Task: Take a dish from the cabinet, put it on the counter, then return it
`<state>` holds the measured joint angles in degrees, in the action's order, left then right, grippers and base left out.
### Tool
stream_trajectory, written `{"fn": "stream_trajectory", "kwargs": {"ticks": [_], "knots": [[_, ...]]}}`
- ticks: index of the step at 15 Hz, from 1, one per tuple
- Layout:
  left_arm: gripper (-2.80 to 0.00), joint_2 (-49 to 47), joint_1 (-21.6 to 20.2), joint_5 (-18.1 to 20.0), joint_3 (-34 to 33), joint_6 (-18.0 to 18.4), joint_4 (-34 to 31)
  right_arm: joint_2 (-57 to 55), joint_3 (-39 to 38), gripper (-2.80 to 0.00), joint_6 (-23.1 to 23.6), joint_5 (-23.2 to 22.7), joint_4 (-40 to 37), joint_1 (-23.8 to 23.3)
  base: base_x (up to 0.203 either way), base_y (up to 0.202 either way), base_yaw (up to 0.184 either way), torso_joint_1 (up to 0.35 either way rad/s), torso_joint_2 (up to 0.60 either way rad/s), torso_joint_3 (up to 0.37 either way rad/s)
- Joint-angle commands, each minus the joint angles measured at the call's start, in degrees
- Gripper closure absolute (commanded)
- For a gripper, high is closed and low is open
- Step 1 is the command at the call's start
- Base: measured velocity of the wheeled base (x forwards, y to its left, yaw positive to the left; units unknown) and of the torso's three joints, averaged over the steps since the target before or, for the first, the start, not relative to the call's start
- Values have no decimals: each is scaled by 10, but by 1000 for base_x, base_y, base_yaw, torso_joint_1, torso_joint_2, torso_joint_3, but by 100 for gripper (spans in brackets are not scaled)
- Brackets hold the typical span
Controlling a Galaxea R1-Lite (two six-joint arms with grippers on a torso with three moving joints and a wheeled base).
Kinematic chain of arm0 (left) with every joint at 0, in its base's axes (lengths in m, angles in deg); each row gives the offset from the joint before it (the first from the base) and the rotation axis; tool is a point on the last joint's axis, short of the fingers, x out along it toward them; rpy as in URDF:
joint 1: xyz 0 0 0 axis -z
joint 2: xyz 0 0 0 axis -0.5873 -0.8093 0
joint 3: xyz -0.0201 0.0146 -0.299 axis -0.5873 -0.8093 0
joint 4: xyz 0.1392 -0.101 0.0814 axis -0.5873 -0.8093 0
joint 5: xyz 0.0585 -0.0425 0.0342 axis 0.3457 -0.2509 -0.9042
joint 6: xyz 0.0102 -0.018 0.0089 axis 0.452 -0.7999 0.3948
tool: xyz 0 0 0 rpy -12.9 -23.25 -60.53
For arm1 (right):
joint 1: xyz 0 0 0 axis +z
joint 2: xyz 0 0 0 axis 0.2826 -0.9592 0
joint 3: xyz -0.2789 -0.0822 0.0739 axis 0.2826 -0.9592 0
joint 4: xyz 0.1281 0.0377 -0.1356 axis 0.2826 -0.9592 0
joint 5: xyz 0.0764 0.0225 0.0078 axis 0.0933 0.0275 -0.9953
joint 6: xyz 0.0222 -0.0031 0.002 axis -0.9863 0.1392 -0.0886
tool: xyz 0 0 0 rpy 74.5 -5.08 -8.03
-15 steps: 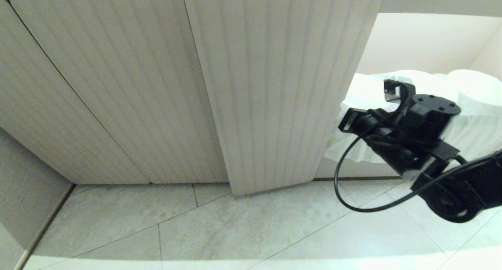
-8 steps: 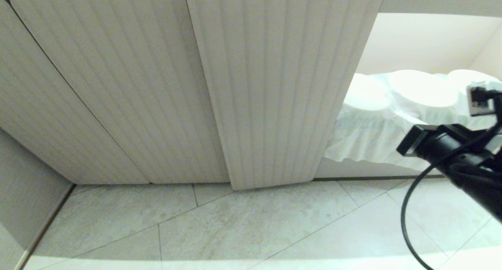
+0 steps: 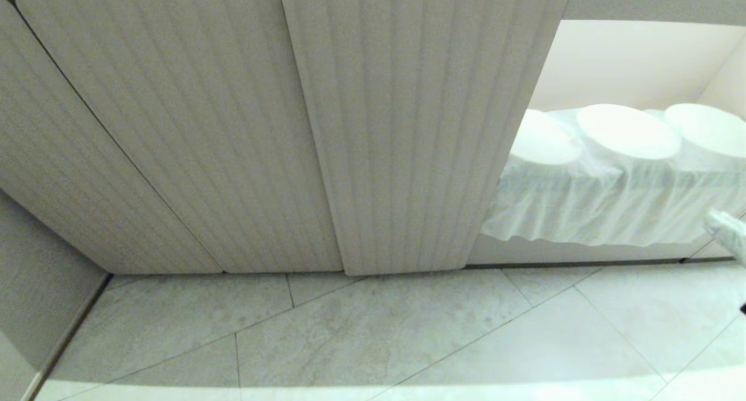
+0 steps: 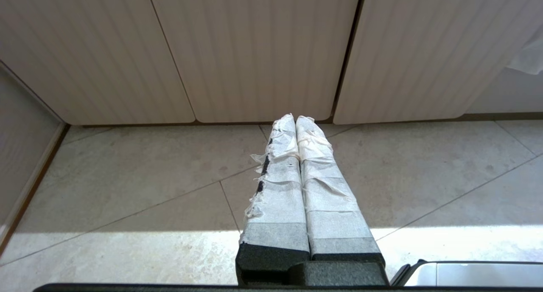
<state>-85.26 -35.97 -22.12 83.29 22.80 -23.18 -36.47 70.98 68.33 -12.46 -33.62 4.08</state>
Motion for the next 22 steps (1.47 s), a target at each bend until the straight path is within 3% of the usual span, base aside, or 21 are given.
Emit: {"fn": "stream_trajectory", "kwargs": {"ticks": [1,4,6,10,15,17,19,22], "knots": [[0,0,0,0,0,0,0,92,-63,0,10,1,-8,-12,0,0,0,0,0,0],[0,0,0,0,0,0,0,132,-160,0,20,1,22,-26,0,0,0,0,0,0],[0,0,0,0,0,0,0,144,-165,0,10,1,9,-34,0,0,0,0,0,0],[0,0,0,0,0,0,0,190,-165,0,10,-1,-110,-80,0,0,0,0,0,0],[0,0,0,0,0,0,0,292,-165,0,5,-3,-282,-104,0,0,0,0,0,0],[0,0,0,0,0,0,0,330,-165,0,10,-12,-315,-134,0,0,0,0,0,0],[0,0,0,0,0,0,0,346,-165,0,23,-52,-333,-149,0,0,0,0,0,0],[0,0,0,0,0,0,0,339,-165,0,37,-62,-340,-188,0,0,0,0,0,0]]}}
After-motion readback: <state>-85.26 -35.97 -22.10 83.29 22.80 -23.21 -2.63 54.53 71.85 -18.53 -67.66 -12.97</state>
